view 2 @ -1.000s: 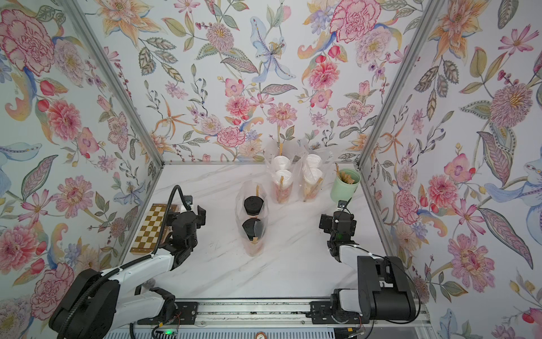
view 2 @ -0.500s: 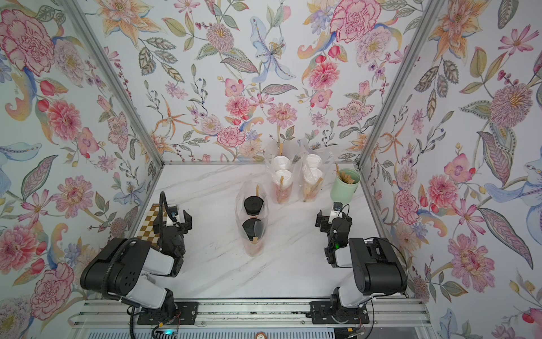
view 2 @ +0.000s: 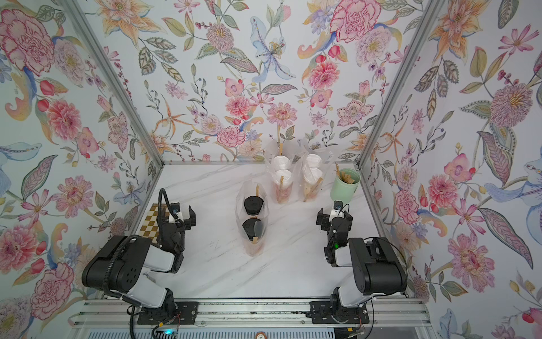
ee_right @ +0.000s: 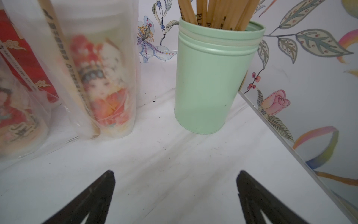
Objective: Pack milk tea into plastic carrier bags
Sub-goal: Reset both arms
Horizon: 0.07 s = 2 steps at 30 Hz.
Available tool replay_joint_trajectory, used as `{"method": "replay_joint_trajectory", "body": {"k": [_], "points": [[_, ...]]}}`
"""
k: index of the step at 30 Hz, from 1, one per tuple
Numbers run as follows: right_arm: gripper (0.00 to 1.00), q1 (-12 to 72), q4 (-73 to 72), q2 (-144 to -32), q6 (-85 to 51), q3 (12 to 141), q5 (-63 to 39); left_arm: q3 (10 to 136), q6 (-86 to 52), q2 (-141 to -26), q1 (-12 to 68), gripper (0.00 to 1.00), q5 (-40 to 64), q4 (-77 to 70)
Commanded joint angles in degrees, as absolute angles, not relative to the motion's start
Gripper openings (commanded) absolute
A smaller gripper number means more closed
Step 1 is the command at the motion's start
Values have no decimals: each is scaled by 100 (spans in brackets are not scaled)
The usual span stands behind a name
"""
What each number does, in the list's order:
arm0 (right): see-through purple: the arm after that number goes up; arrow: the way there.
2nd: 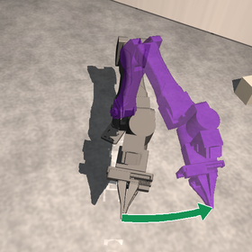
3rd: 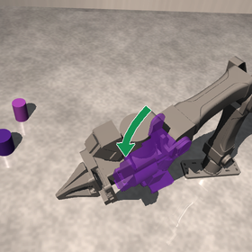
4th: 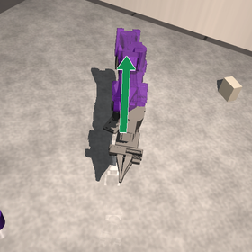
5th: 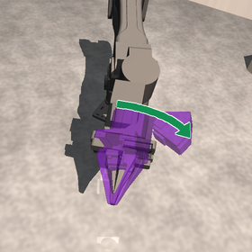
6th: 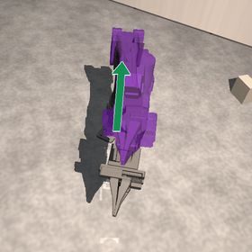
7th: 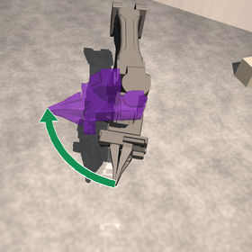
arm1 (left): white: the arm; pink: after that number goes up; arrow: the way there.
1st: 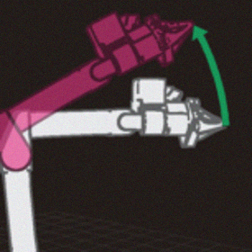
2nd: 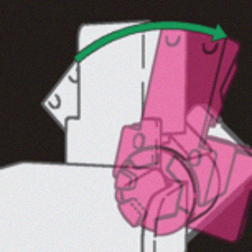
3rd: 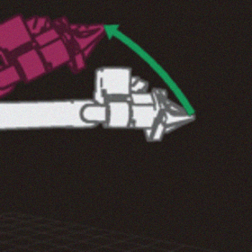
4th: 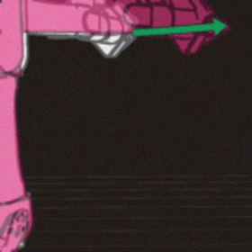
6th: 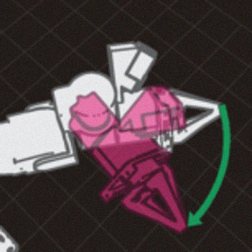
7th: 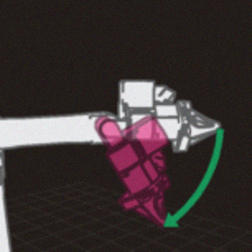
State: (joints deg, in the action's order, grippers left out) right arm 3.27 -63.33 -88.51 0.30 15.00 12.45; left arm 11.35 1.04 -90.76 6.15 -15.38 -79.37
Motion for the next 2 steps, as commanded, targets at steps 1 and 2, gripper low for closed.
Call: {"method": "replay_joint_trajectory", "body": {"k": [1, 2], "points": [[100, 374, -6565, -8881, 138, 1577, 1283, 1158, 35, -9056, 580, 99, -1479, -8147], [100, 401, -6654, -8860, 158, 1514, 1334, 1156, 35, -9053, 580, 99, -1484, -8157]]}}
